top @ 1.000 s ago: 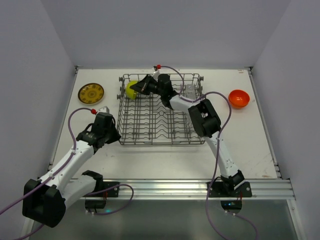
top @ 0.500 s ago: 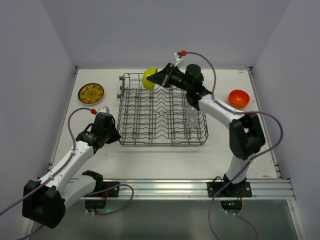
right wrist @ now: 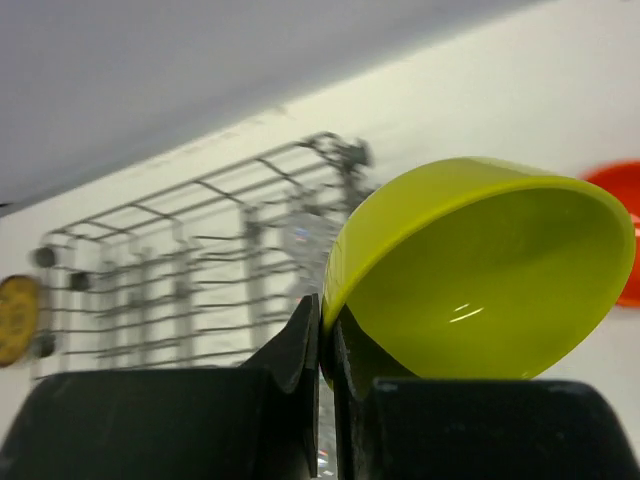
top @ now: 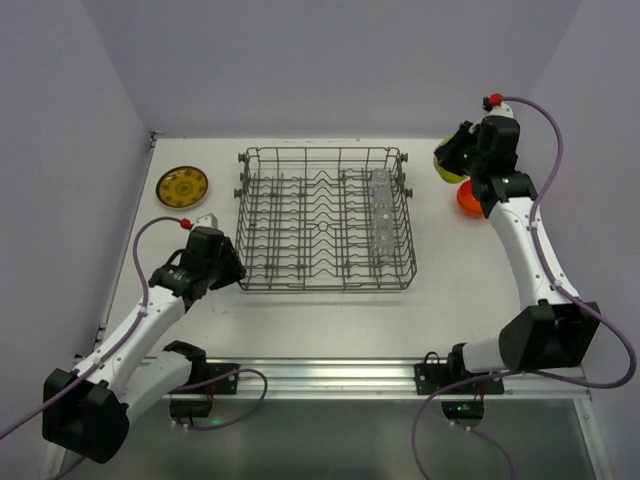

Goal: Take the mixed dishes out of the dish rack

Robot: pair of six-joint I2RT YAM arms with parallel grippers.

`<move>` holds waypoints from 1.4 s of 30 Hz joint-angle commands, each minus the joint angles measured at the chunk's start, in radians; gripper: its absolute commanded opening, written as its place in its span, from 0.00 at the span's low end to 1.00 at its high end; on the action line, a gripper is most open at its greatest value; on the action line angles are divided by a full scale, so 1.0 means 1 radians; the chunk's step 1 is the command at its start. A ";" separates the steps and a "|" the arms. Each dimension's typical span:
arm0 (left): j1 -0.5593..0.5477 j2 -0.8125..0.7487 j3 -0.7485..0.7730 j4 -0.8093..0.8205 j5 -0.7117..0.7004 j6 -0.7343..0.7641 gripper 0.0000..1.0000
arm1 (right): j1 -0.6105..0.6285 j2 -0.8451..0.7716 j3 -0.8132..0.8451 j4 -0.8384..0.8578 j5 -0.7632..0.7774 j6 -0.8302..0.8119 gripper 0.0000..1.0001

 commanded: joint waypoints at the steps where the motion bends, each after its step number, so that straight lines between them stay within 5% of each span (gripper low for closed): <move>1: -0.009 -0.026 0.021 -0.021 -0.010 0.002 0.50 | -0.063 0.015 0.071 -0.218 0.212 -0.123 0.00; 8: -0.009 -0.049 0.039 -0.045 0.006 0.000 1.00 | -0.137 0.223 0.260 -0.375 0.297 -0.216 0.00; 18: -0.009 -0.186 0.198 -0.151 0.087 0.077 1.00 | -0.149 0.570 0.605 -0.593 0.389 -0.293 0.00; 28: -0.009 -0.377 0.279 -0.116 -0.012 0.310 1.00 | -0.149 0.699 0.619 -0.655 0.386 -0.305 0.00; 42: -0.009 -0.431 0.197 -0.044 0.033 0.289 1.00 | -0.149 0.790 0.664 -0.655 0.423 -0.304 0.00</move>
